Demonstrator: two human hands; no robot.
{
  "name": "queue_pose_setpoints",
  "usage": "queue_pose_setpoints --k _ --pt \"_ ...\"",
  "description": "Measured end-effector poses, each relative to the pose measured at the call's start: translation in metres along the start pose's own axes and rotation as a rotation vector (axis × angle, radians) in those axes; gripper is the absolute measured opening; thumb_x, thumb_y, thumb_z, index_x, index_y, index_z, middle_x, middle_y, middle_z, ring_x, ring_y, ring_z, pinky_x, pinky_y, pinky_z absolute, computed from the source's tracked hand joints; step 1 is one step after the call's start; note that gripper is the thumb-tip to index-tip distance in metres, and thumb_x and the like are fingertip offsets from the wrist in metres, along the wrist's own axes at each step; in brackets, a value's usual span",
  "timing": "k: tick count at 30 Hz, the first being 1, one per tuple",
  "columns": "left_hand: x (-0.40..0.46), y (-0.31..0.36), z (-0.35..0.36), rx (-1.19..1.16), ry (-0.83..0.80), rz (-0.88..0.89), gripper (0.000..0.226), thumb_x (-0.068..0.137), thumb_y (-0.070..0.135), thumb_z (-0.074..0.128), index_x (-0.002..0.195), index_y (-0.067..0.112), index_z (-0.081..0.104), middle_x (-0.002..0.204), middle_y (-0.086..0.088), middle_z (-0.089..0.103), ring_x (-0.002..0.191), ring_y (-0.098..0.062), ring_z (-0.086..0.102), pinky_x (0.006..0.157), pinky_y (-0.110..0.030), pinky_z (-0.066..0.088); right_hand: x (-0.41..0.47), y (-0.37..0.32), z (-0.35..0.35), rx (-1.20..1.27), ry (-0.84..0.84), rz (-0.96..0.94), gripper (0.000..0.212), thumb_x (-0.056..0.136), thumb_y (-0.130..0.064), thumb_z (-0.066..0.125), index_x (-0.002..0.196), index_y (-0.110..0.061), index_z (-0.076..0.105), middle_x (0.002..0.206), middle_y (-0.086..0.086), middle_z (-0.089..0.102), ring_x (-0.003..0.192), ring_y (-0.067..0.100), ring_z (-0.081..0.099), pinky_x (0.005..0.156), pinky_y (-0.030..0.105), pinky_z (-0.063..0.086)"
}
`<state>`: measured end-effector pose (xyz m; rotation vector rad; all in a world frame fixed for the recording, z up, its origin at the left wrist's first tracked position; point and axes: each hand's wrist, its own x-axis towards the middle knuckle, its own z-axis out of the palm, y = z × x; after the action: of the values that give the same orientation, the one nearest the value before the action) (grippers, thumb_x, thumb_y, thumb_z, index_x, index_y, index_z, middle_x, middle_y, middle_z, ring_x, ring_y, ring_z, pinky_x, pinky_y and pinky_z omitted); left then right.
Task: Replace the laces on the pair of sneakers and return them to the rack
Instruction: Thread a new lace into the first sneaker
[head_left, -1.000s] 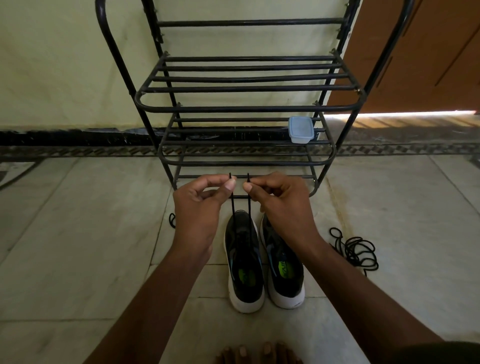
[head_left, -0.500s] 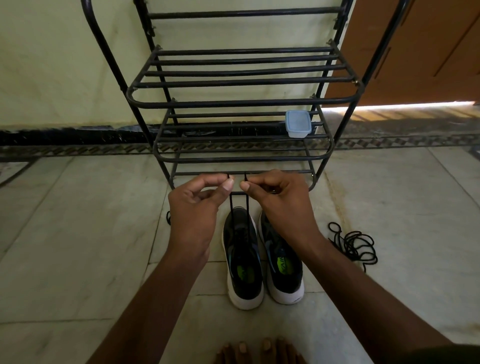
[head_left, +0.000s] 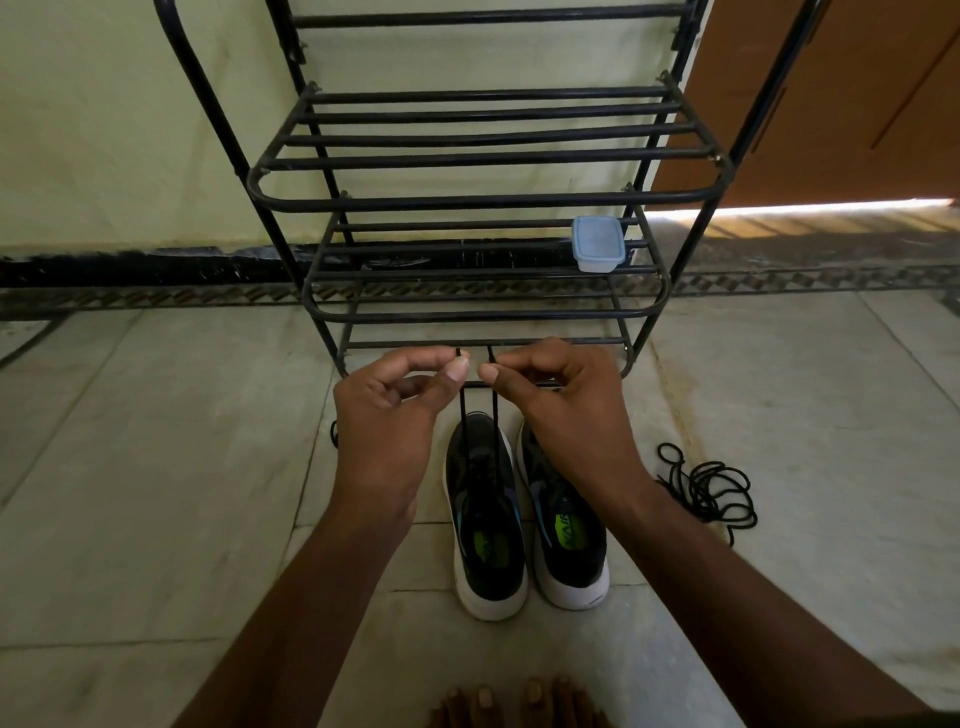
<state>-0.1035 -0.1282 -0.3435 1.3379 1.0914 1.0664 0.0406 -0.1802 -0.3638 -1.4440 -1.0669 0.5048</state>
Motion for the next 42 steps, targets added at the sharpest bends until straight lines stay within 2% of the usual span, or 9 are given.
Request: queue_pose_setpoints --k 6,16,26,31,36,42 --pt "0.002 0.000 0.000 -0.015 0.027 -0.017 0.010 0.089 0.016 0.077 0.100 0.016 0.078 0.095 0.006 0.078 0.086 0.001 0.070 0.067 -0.010 0.050 0.000 -0.003 0.001 0.016 -0.012 0.022 0.005 0.087 -0.020 0.079 0.089 -0.017 0.081 0.082 -0.007 0.074 0.082 0.009 0.071 0.077 0.025 0.056" --pt "0.000 0.001 -0.004 -0.025 0.001 -0.029 0.011 0.090 0.015 0.076 0.101 0.015 0.078 0.091 0.000 0.078 0.084 -0.003 0.071 0.066 -0.011 0.050 -0.001 -0.008 0.000 0.039 -0.051 0.049 0.006 0.090 -0.019 0.076 0.089 -0.015 0.081 0.079 -0.006 0.076 0.078 0.010 0.072 0.076 0.028 0.059" --pt "-0.001 0.005 -0.006 -0.032 -0.009 -0.054 0.012 0.089 0.013 0.077 0.101 0.014 0.079 0.090 0.004 0.079 0.082 0.000 0.071 0.063 -0.010 0.049 -0.001 -0.017 0.002 0.038 -0.091 0.104 0.012 0.090 -0.020 0.075 0.078 -0.021 0.079 0.067 0.005 0.071 0.067 0.027 0.067 0.068 0.038 0.057" --pt "-0.002 0.005 -0.006 -0.027 -0.013 -0.079 0.011 0.088 0.017 0.078 0.100 0.017 0.079 0.089 0.004 0.079 0.081 0.000 0.070 0.065 -0.013 0.048 -0.001 -0.018 0.002 0.032 -0.088 0.128 0.013 0.089 -0.019 0.075 0.077 -0.016 0.079 0.064 0.004 0.070 0.065 0.024 0.067 0.066 0.030 0.055" --pt "-0.001 0.006 -0.006 -0.031 -0.007 -0.096 0.011 0.088 0.019 0.078 0.099 0.019 0.079 0.091 0.002 0.079 0.085 -0.005 0.072 0.070 -0.024 0.047 -0.001 -0.018 0.001 0.044 -0.085 0.139 0.013 0.089 -0.020 0.075 0.077 -0.015 0.079 0.064 0.004 0.070 0.066 0.024 0.067 0.066 0.029 0.055" --pt "-0.002 0.007 -0.003 -0.030 -0.005 -0.103 0.009 0.088 0.017 0.078 0.097 0.020 0.079 0.091 0.008 0.079 0.085 -0.001 0.071 0.073 -0.026 0.047 -0.002 -0.019 0.001 0.051 -0.087 0.147 0.014 0.089 -0.020 0.075 0.077 -0.015 0.079 0.063 0.002 0.069 0.065 0.021 0.067 0.064 0.021 0.052"
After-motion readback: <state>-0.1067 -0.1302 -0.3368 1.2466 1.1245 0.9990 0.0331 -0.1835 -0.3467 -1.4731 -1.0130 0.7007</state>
